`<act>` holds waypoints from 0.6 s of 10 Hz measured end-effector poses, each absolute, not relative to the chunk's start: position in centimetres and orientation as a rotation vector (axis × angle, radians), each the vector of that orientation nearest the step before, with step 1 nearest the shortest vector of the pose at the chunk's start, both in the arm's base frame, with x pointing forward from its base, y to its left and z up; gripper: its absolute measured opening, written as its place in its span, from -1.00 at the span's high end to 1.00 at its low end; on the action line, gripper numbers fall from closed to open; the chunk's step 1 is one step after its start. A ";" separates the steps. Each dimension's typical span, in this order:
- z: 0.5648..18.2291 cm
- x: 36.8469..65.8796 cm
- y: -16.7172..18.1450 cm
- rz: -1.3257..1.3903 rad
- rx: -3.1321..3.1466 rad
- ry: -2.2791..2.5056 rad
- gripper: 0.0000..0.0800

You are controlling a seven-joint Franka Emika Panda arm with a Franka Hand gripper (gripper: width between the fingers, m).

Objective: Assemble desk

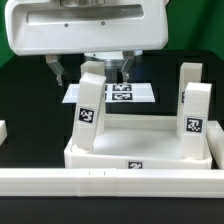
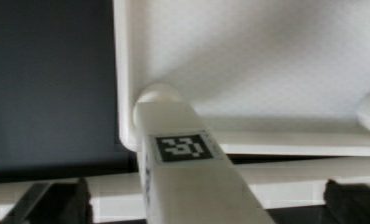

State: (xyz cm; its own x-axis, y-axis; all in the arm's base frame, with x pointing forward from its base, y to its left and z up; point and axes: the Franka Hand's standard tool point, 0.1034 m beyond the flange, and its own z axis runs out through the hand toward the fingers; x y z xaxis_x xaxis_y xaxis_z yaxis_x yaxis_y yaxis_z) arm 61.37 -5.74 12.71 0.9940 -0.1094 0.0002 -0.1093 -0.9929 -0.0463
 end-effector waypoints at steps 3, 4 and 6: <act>12.9 62.6 -6.3 -0.001 -3.148 0.074 -0.62; 13.0 62.9 -6.3 -0.008 -3.150 0.073 -0.62; 12.8 62.9 -6.4 -0.013 -3.151 0.071 -0.62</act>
Offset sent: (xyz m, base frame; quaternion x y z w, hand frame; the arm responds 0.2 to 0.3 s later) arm 0.0210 -0.0069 0.0077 -0.0298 -0.0098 -0.0261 0.9992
